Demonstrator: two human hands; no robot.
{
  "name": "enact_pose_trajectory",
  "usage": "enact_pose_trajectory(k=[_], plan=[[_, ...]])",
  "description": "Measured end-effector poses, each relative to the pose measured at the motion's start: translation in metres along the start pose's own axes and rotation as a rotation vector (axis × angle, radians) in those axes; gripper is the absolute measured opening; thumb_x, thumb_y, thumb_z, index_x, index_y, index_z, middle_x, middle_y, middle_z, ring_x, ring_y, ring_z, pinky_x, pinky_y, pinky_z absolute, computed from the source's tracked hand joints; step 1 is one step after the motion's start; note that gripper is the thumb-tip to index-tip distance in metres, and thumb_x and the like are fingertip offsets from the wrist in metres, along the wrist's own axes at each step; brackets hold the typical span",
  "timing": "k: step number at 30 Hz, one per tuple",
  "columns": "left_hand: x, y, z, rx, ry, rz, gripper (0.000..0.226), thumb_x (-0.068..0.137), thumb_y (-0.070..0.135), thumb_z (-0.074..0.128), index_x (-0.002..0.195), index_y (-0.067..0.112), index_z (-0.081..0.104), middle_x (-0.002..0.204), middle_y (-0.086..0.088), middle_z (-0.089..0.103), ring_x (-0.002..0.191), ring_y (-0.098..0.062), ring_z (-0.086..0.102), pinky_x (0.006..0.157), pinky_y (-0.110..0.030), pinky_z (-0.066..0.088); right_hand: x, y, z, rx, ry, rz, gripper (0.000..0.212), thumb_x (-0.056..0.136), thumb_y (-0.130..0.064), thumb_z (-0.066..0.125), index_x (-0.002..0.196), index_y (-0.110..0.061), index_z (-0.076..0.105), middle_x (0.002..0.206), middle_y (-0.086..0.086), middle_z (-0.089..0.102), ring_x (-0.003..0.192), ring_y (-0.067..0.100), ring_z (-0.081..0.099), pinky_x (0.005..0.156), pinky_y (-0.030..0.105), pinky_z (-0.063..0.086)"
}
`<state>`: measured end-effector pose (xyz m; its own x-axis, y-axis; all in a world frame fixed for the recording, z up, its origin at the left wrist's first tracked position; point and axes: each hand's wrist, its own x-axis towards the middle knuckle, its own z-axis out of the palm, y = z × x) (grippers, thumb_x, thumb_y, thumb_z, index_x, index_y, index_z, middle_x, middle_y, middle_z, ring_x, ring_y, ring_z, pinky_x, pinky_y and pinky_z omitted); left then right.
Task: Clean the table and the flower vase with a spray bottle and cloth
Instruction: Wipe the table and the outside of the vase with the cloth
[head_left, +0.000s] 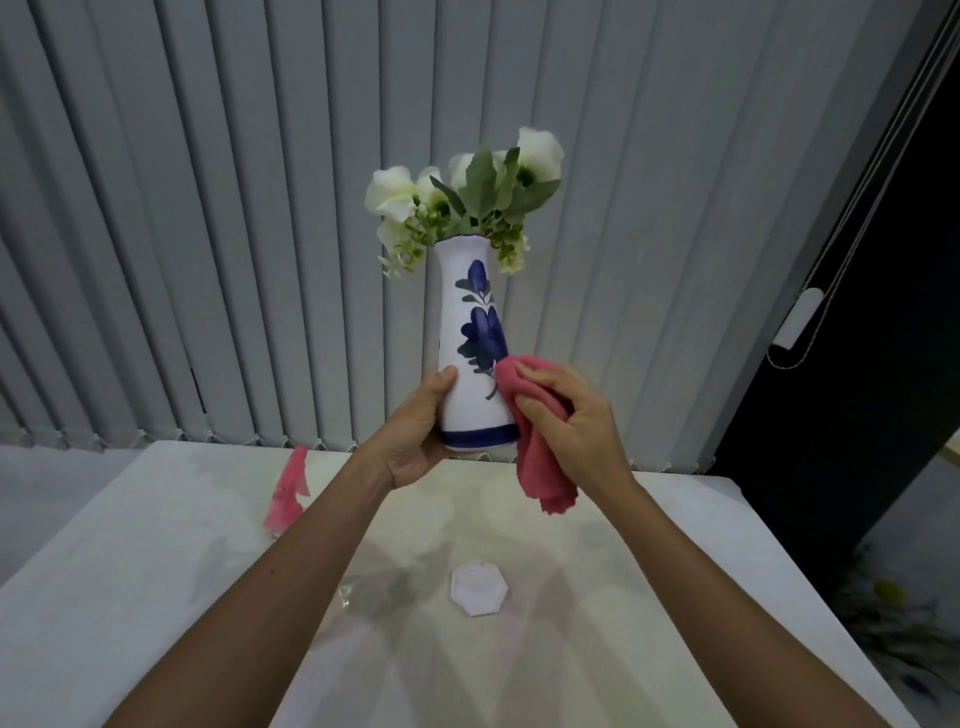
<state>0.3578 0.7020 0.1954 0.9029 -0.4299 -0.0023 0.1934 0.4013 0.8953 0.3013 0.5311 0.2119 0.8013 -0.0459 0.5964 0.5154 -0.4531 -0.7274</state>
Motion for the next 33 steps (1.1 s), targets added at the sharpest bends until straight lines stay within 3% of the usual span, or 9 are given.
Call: enact_pose_trajectory(k=[3,5,10,16,20,23,27,31,33], plan=[[0.001,0.0,0.005,0.014,-0.01,-0.061,0.04,0.096,0.039,0.042,0.126,0.014,0.051,0.109,-0.006,0.067,0.096,-0.022,0.065,0.069,-0.037,0.058,0.011,-0.001,-0.002,-0.01,0.055,0.004,0.031,0.089,-0.016,0.063,0.11,-0.039,0.063,0.113,-0.018,0.058,0.103,-0.01,0.054,0.092,0.008,0.041],[0.002,0.001,0.01,0.072,-0.05,-0.068,0.038,0.093,0.041,0.046,0.122,0.016,0.053,0.108,-0.004,0.068,0.095,-0.021,0.065,0.07,-0.037,0.057,0.029,-0.009,-0.001,-0.013,0.123,0.007,0.029,0.091,-0.021,0.06,0.116,-0.034,0.063,0.116,-0.012,0.058,0.105,-0.007,0.053,0.093,0.009,0.041],[0.009,-0.005,0.017,0.147,-0.117,0.022,0.091,0.055,0.044,0.08,0.134,0.024,0.041,0.122,-0.007,0.063,0.102,-0.025,0.064,0.075,-0.041,0.058,0.063,-0.026,0.004,0.085,0.245,0.041,0.028,0.094,-0.026,0.055,0.121,-0.031,0.06,0.12,-0.003,0.059,0.104,-0.005,0.055,0.086,0.009,0.046],[0.009,-0.009,0.01,0.106,-0.158,0.093,0.061,0.068,0.027,0.074,0.124,0.029,0.05,0.113,-0.001,0.068,0.096,-0.019,0.066,0.076,-0.034,0.058,0.045,-0.017,0.002,0.222,0.195,0.149,0.027,0.095,-0.025,0.054,0.121,-0.023,0.061,0.115,-0.004,0.065,0.102,0.008,0.063,0.083,0.023,0.055],[0.011,-0.014,0.009,0.087,-0.093,0.134,0.05,0.075,0.031,0.064,0.124,0.026,0.052,0.111,-0.002,0.067,0.098,-0.023,0.064,0.07,-0.038,0.058,0.014,-0.008,0.005,0.101,0.117,0.093,0.03,0.092,-0.02,0.059,0.12,-0.032,0.061,0.121,-0.014,0.057,0.11,0.0,0.056,0.094,0.015,0.046],[0.012,-0.012,0.007,0.061,-0.056,0.146,0.055,0.067,0.045,0.068,0.117,0.028,0.057,0.105,0.0,0.071,0.092,-0.019,0.068,0.071,-0.04,0.06,-0.017,0.004,0.005,0.016,0.067,0.056,0.038,0.09,-0.016,0.062,0.111,-0.048,0.058,0.113,-0.019,0.055,0.102,-0.007,0.055,0.09,0.011,0.044],[0.01,-0.007,0.004,0.081,-0.05,0.101,0.05,0.074,0.048,0.061,0.12,0.027,0.056,0.113,-0.004,0.068,0.098,-0.022,0.065,0.076,-0.04,0.058,-0.034,0.017,-0.003,-0.031,0.013,0.034,0.043,0.089,-0.012,0.062,0.107,-0.05,0.059,0.108,-0.019,0.055,0.097,-0.004,0.057,0.083,0.009,0.044],[0.01,-0.007,0.01,0.149,-0.13,0.083,0.097,0.05,0.049,0.085,0.135,0.025,0.044,0.121,-0.006,0.064,0.103,-0.024,0.065,0.078,-0.04,0.058,0.004,-0.001,0.001,0.066,0.142,0.071,0.029,0.093,-0.017,0.056,0.111,-0.04,0.061,0.112,-0.01,0.06,0.101,-0.001,0.058,0.089,0.016,0.048],[0.012,-0.007,0.013,0.156,-0.134,0.095,0.103,0.045,0.042,0.089,0.135,0.027,0.043,0.12,-0.004,0.063,0.099,-0.022,0.066,0.078,-0.038,0.058,0.029,-0.014,-0.002,0.146,0.196,0.115,0.023,0.095,-0.021,0.054,0.11,-0.035,0.062,0.111,-0.008,0.064,0.101,0.005,0.061,0.086,0.021,0.052]])
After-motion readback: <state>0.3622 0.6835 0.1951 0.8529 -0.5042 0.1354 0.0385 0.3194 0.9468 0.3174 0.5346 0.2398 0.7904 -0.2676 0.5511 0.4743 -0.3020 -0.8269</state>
